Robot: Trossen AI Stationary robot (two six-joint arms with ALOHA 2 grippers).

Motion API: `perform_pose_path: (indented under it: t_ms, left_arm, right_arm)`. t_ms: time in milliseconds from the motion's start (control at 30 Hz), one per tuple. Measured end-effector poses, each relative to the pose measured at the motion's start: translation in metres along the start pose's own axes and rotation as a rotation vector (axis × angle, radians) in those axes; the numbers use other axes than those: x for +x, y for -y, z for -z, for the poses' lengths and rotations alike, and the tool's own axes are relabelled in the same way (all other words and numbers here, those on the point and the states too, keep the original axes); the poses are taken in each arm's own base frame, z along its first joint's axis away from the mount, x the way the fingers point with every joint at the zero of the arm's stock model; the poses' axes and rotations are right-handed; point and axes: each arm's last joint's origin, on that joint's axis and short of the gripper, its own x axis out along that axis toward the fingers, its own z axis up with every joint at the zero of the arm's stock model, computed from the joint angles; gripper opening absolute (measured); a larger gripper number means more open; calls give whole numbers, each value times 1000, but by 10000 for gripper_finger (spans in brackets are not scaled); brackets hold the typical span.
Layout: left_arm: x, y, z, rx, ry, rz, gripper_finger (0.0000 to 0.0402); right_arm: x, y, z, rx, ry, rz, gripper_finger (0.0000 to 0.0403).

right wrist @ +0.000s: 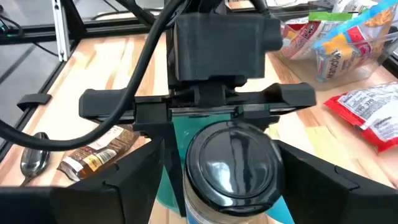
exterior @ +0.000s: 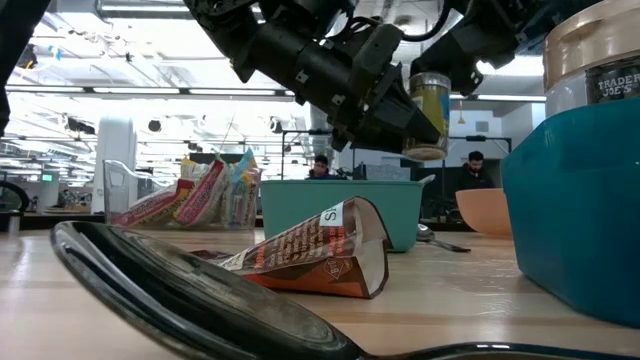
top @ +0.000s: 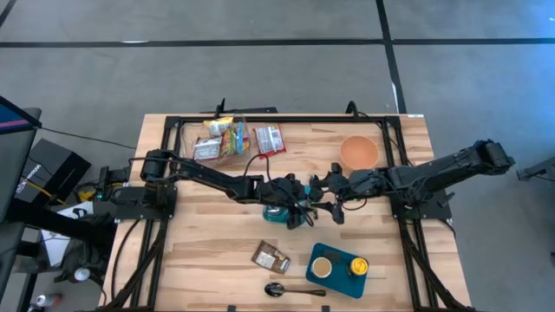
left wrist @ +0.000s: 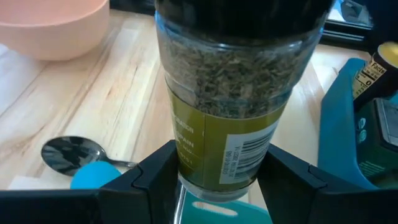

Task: Pick & Place Food Item
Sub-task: Put the green seasoning bottle into the blue bin

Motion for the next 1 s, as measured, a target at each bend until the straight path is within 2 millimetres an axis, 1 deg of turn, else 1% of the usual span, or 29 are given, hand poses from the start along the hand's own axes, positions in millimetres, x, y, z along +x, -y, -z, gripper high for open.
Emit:
perform_pose_path:
  t_ms: [167,300,467,767,1000]
  left_arm:
    - [0,1,1,-7,-13,-2,186]
    - [0,1,2,-5,-19,5,186]
    - [0,1,2,-3,-27,25,186]
    - [0,2,6,-1,-54,21,186]
    - [0,2,6,1,-57,21,186]
  right_arm:
    - [-1,3,-2,7,-35,8,282]
    - [0,5,-2,35,-48,-55,282]
    - [4,4,0,51,-69,-63,282]
    - [20,2,8,48,-108,-60,281]
    - [20,2,9,48,-114,-59,281]
